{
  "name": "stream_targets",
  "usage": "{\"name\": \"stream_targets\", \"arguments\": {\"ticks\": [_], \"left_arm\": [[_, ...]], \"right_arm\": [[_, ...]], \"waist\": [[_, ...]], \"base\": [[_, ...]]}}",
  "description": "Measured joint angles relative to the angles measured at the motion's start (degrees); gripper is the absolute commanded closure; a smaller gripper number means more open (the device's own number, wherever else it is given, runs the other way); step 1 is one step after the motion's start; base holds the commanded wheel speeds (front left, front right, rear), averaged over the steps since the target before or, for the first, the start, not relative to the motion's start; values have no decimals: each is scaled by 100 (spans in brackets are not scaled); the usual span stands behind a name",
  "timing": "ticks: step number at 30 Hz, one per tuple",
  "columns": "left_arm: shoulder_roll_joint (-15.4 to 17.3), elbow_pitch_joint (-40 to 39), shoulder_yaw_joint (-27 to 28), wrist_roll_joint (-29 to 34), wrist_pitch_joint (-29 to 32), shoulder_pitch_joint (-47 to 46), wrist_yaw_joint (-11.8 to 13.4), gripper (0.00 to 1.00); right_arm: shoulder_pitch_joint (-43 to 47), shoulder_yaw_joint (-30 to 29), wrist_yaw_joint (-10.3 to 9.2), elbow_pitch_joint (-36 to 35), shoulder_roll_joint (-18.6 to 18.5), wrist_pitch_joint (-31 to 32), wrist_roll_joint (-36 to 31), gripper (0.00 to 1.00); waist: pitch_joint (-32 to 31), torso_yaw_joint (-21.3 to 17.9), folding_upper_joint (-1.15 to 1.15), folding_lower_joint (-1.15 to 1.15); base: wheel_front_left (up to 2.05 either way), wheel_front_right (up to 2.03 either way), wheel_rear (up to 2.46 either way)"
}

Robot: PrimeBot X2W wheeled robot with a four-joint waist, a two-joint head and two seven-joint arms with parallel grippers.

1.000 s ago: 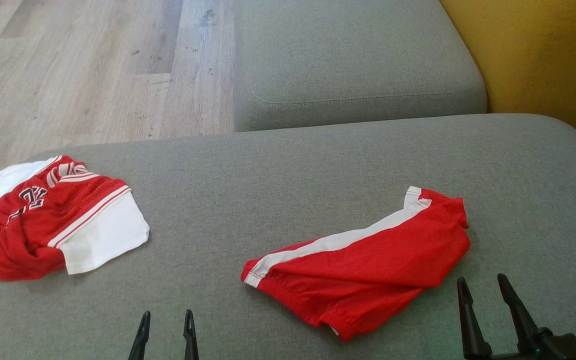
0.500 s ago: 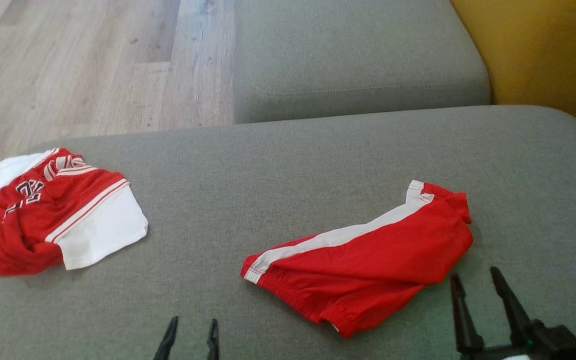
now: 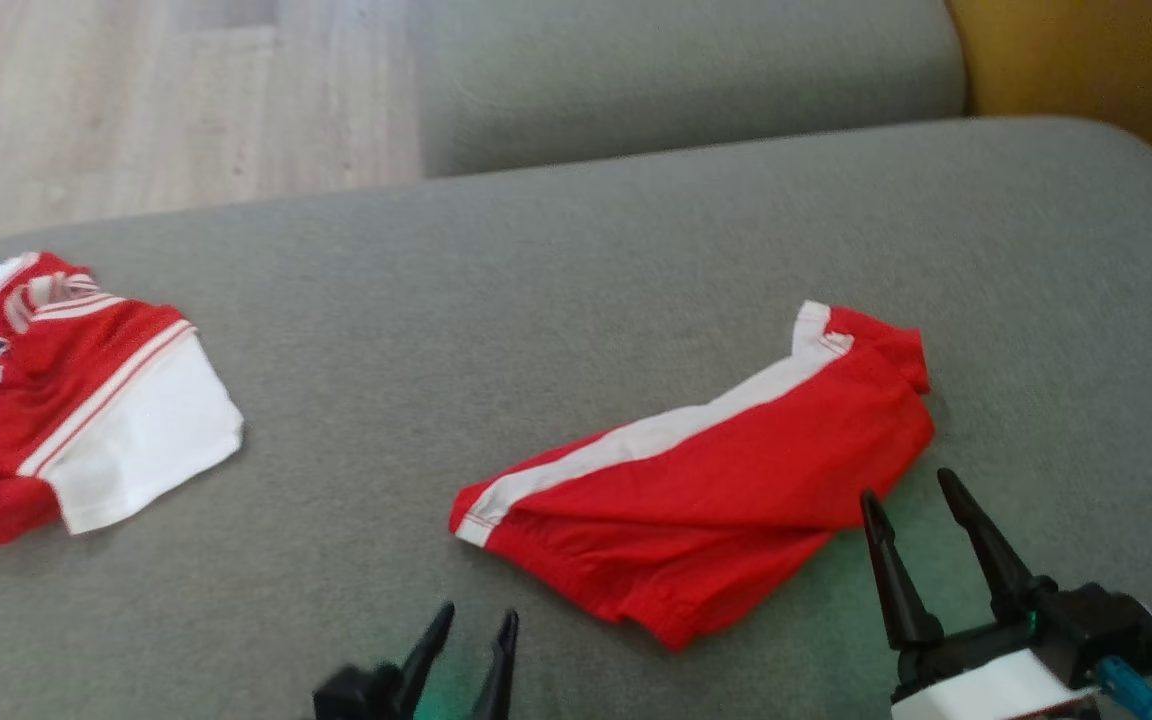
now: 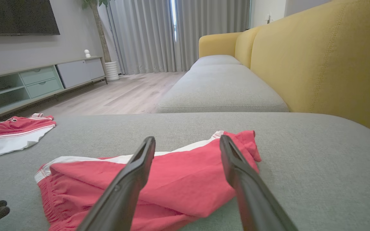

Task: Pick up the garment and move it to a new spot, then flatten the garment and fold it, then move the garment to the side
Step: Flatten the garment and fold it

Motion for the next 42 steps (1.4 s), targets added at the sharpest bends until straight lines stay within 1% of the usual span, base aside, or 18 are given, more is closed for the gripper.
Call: {"name": "stream_targets", "arguments": {"ticks": [2, 6, 9, 11, 15, 19, 20, 21, 25, 29, 31, 33, 35, 37, 39, 42], "left_arm": [[1, 148, -63, -431, 0, -224, -70, 0], [-2, 299, -35, -1193, 0, -652, -124, 0], [-11, 337, 1, -1844, 0, -795, -165, 0], [-12, 378, -18, -2164, -1, -832, -174, 0], [-7, 512, -91, -2427, -18, -968, -172, 0], [-9, 520, -68, -2454, -18, -1035, -172, 0], [-9, 511, -90, -2460, -18, -1035, -171, 62], [-8, 495, -116, -2507, -18, -1034, -171, 100], [-14, 324, -57, -2560, -18, -1034, -171, 100], [35, 124, -32, -2373, -16, -1034, -177, 100], [129, 22, -101, -2239, -16, -1034, -178, 100], [300, -55, -210, -2132, -16, -1036, -197, 100], [522, -103, -325, -2073, -16, -1061, -220, 100], [738, -165, -433, -2073, -15, -1154, -220, 100], [913, -216, -523, -2073, 23, -1308, -220, 100], [1100, -286, -643, -2075, 44, -1554, -220, 100]], "right_arm": [[-46, 25, 0, -2, -53, 0, 0, 0], [-191, 75, 0, -59, -129, 0, -21, 0], [-227, 51, 0, -80, -151, 0, -30, 0], [-227, 52, 0, -82, -172, 0, -70, 0], [-230, 53, 0, -87, -175, 0, -102, 0], [-230, 52, 0, -108, -176, 0, -102, 0], [-231, 52, 0, -120, -176, 0, -102, 0], [-233, 51, 0, -130, -176, 0, -102, 0], [-238, 31, 0, -163, -178, 0, -110, 0], [-273, -33, 0, -193, -196, 0, -110, 0], [-378, -68, 0, -199, -210, 0, -93, 0], [-580, -51, 0, -194, -270, 0, -4, 0], [-911, 91, 0, -166, -456, 0, 76, 0], [-1373, 297, 0, 11, -723, 0, 247, 0], [-1879, 563, 0, 379, -1045, -1, 426, 0], [-2589, 1243, 0, 1071, -1599, 94, 818, 0]], "waist": [[86, -90, 0, 1], [245, -282, 0, 1], [329, -418, 0, 1], [363, -495, 0, 1], [387, -602, 0, 0], [413, -650, 0, -1], [424, -658, 0, 0], [436, -662, 0, 0], [480, -635, 0, 0], [553, -528, 0, 0], [607, -455, 0, 0], [681, -382, 0, 0], [773, -312, 0, 0], [881, -239, 0, 0], [973, -154, 0, 0], [1093, -6, 0, 0]], "base": [[0, 0, 0], [0, 0, 0], [0, 0, 0], [0, 0, 0], [0, 0, 0], [0, 0, 0], [0, 0, 0], [0, 0, 0], [0, 0, 0], [0, 0, 0], [0, 0, 0], [0, 0, 0], [0, 0, 0], [0, 0, 0], [0, 0, 0], [0, 0, 0]]}}
